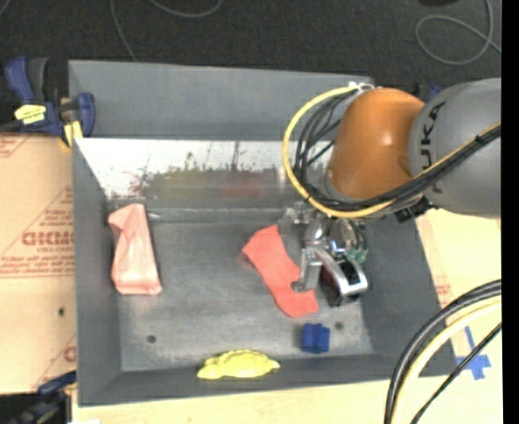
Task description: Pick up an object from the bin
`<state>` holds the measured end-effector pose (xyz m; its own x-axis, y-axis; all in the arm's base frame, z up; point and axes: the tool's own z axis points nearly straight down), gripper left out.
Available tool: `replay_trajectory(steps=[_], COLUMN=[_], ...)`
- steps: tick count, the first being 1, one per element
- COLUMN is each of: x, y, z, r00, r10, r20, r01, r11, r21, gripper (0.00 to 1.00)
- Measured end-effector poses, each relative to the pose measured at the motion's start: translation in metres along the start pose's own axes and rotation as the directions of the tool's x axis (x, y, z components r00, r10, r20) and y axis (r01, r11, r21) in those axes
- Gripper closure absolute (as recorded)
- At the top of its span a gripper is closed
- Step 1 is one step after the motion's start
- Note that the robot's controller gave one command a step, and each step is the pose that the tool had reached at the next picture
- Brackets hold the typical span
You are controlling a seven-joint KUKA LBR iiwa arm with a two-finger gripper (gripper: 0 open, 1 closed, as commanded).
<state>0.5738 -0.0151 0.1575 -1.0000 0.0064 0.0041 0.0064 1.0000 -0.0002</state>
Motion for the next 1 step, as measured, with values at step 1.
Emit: replay_trajectory(steps=[1], x=[-0.0016], y=[-0.0002], z=[-0.0048], r00=[1.000], r10=[0.000], r20=[0.008], r01=[0.000], r11=[1.000], r21=[0.000], gripper=[0.00])
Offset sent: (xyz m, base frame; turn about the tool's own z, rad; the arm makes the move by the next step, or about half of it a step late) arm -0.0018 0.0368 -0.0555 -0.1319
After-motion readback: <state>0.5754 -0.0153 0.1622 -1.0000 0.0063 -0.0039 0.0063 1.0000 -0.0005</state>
